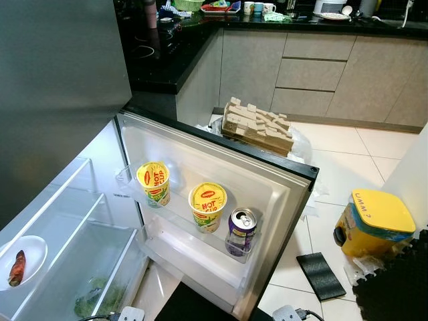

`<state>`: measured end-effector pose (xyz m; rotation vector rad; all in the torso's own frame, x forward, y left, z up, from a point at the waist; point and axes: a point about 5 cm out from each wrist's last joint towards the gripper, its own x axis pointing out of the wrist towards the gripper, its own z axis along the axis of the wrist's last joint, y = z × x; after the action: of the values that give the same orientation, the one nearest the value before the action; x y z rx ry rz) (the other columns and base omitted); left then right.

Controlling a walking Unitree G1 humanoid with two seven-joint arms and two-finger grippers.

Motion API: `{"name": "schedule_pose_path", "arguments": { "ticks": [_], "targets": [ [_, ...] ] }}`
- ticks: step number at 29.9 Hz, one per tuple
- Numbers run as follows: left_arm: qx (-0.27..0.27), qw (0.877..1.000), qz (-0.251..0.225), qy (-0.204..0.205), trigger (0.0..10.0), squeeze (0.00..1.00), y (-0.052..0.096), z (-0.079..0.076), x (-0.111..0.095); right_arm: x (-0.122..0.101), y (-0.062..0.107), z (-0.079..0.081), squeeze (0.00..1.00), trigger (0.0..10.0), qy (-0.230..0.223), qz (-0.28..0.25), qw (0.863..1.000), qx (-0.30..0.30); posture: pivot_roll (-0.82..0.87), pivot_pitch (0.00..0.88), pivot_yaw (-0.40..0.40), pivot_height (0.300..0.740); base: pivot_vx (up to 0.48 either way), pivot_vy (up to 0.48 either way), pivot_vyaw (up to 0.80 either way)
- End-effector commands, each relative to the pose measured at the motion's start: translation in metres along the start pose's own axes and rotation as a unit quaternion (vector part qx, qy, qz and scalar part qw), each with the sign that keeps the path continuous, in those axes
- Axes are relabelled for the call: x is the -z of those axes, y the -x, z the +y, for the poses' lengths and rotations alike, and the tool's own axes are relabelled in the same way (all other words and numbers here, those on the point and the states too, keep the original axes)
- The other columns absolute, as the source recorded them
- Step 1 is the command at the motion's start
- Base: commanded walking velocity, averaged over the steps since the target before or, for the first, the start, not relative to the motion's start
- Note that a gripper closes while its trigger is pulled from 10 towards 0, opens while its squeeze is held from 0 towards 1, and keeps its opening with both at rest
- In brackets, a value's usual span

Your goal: Restocking fridge

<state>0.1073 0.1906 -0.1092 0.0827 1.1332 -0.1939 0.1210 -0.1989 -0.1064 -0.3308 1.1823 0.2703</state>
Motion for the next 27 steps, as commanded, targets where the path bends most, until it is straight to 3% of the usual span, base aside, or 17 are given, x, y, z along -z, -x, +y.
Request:
{"name": "schedule_pose_path", "arguments": {
  "ticks": [1, 13, 15, 23, 27],
  "targets": [
    [-0.001, 1.000, 0.031, 0.002, 10.0, 0.00, 0.004, 0.004, 0.016, 0.013, 0.002, 0.002, 0.00, 10.0, -0.004, 0.023, 1.000, -0.003, -0.03, 0.000, -0.009, 0.740, 0.000, 0.000, 0.00],
    [0.015, 1.000, 0.015, -0.004, 10.0, 0.00, 0.000, -0.002, 0.005, 0.015, 0.003, -0.008, 0.00, 10.0, -0.009, 0.025, 1.000, 0.006, -0.01, 0.000, -0.021, 0.740, 0.000, 0.000, 0.00],
    [0.026, 0.999, 0.024, -0.027, 10.0, 0.00, 0.001, -0.004, 0.009, 0.016, 0.004, -0.011, 0.00, 10.0, 0.001, 0.028, 1.000, 0.004, -0.01, 0.000, -0.024, 0.740, 0.000, 0.000, 0.00],
    [-0.005, 1.000, 0.019, -0.014, 10.0, 0.00, 0.005, 0.016, 0.008, 0.012, 0.004, -0.017, 0.00, 10.0, -0.016, 0.018, 1.000, 0.019, -0.02, 0.000, 0.003, 0.740, 0.000, 0.000, 0.00],
    [-0.008, 1.000, 0.016, 0.005, 10.0, 0.00, 0.004, 0.013, 0.007, 0.013, 0.004, -0.015, 0.00, 10.0, -0.032, 0.019, 0.999, 0.021, -0.02, 0.000, 0.008, 0.740, 0.000, 0.000, 0.00]
  ]
}}
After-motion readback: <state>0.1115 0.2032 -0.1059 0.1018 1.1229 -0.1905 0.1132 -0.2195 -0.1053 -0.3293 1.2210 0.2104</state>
